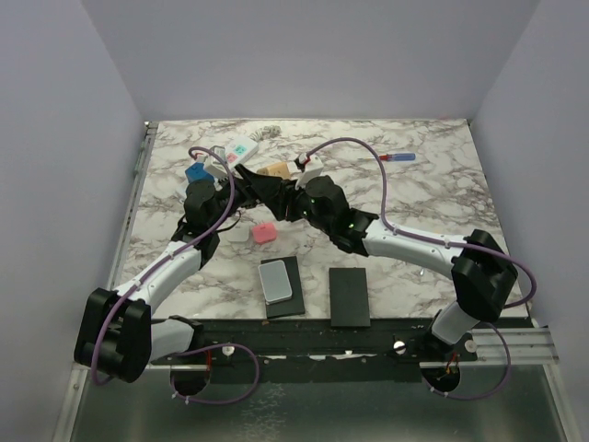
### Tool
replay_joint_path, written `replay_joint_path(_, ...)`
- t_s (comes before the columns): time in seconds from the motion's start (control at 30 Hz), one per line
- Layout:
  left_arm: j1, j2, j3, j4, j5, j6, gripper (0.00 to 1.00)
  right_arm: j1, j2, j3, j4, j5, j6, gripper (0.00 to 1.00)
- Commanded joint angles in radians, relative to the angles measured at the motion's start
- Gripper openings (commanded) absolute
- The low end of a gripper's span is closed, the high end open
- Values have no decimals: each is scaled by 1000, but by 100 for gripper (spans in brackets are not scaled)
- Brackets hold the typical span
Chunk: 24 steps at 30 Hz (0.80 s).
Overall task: Pull the plug off the socket
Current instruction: Remove the plug from the socket.
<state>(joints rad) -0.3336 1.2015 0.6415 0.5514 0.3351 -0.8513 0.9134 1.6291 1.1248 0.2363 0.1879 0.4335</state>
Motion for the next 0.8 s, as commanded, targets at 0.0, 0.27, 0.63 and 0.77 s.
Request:
replay_joint_path(0.0, 14, -26, 30, 58, 18, 18, 0, 3, -10, -12, -15, 102, -3, 1)
replay_joint_path(0.27, 26, -22, 58, 13, 30, 50, 0, -20, -59, -64, 23, 80, -108, 1)
replay_joint_path(0.63, 28, -19, 73, -14, 34, 73, 0, -50, -45, -54, 48, 29, -206, 1)
replay_joint_path(0.77, 28, -20, 77, -23, 33, 81, 0, -52, -45, -59, 62, 8, -240, 1)
